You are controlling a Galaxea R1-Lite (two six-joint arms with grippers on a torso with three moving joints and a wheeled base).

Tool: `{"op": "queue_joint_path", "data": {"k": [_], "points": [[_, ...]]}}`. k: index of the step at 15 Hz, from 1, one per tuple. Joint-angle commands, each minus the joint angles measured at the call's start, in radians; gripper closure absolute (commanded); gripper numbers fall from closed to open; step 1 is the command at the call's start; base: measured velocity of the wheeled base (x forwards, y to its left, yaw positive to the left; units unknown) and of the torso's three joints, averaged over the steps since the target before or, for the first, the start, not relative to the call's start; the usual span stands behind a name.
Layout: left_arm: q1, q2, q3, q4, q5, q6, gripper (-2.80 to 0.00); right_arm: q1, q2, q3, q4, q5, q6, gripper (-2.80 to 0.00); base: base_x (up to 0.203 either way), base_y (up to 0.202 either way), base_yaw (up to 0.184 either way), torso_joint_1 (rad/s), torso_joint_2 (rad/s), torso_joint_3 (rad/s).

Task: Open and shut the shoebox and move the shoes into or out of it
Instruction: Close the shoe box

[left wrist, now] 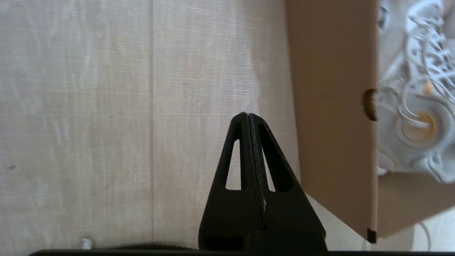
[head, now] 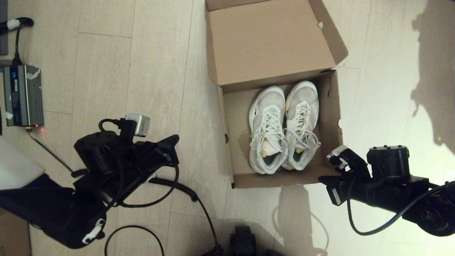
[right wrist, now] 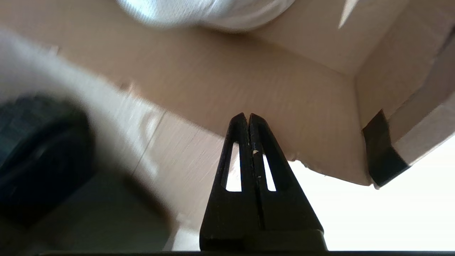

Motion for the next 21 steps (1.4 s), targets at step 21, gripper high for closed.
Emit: {"op": "queue_joint_path", "data": {"k": [21], "points": [[0.036,0.006,0.048,-0.079,-0.011,0.000,0.00,0.032,0.076,0.199,-0.182,-0.059,-0.015,0.00,0.000,0.000,0.000,0.000,0.00,0.000]]}}
